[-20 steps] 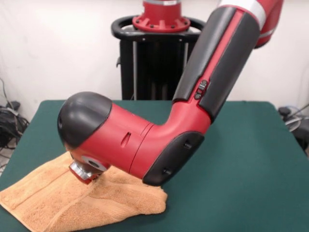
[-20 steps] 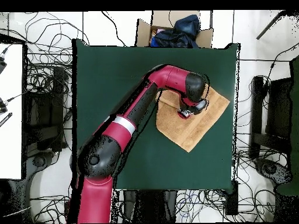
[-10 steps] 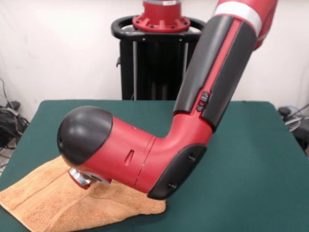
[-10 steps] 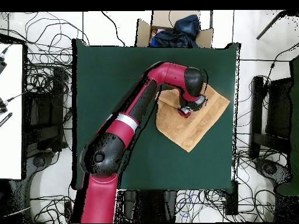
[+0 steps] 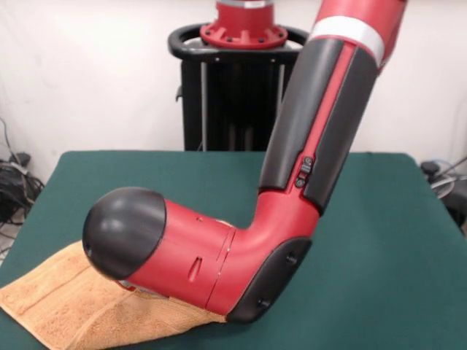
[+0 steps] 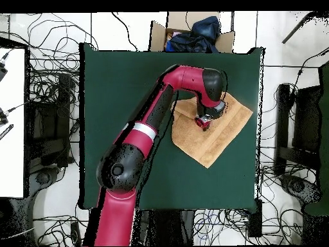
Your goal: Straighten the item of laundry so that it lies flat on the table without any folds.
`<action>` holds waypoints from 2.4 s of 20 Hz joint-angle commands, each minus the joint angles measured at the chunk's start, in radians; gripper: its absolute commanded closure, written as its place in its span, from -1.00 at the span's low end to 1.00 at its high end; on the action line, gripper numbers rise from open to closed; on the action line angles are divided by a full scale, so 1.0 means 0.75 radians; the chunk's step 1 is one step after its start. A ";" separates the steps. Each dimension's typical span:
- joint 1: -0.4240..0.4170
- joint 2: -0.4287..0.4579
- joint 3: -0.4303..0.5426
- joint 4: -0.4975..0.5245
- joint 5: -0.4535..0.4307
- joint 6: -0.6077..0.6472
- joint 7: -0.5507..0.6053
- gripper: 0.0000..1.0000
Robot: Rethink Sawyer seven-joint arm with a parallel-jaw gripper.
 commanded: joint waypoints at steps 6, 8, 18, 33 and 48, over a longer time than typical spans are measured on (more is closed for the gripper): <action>0.014 0.139 -0.032 -0.063 0.048 -0.184 0.434 1.00; 0.030 0.138 -0.025 -0.032 0.037 -0.191 0.412 1.00; 0.115 0.138 0.000 0.115 0.003 -0.222 0.326 1.00; 0.207 0.010 0.063 0.315 0.002 -0.275 0.148 1.00; 0.167 -0.087 0.034 0.226 0.018 -0.078 0.199 1.00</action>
